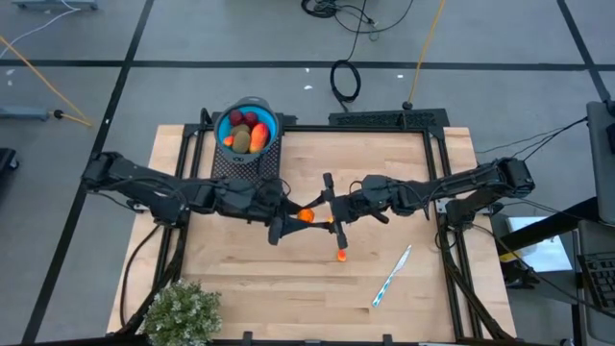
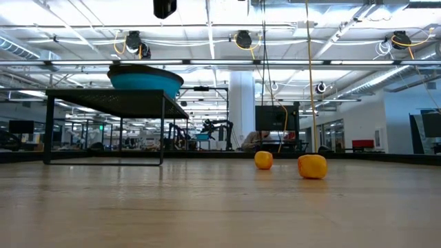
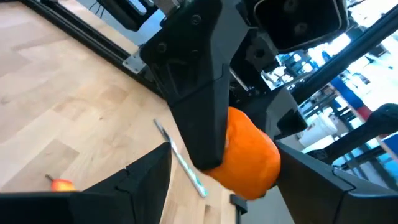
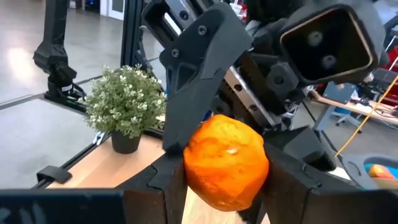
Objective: Pick & Place Fruit
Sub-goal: Put the orange into the blue strainer bowl on the shelf
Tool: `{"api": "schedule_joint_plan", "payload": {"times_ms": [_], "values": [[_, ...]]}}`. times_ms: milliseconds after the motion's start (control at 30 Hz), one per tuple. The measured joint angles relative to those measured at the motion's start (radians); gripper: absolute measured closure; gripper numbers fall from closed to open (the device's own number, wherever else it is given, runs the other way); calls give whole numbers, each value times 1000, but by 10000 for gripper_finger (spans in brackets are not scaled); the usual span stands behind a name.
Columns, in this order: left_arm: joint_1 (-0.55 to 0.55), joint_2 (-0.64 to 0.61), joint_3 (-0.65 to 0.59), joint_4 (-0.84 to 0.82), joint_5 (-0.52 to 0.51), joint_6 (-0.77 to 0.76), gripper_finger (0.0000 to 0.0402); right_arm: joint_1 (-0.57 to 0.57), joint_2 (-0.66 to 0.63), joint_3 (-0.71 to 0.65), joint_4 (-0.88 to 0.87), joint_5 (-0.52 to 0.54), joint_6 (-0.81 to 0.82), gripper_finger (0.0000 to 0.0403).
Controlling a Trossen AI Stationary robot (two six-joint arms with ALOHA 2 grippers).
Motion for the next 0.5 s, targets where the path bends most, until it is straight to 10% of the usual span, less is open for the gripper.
{"api": "schedule_joint_plan", "payload": {"times_ms": [500], "values": [[42, 23, 0, 82, 48, -40, 133, 1, -1, 0, -6, -1, 3, 246]]}}
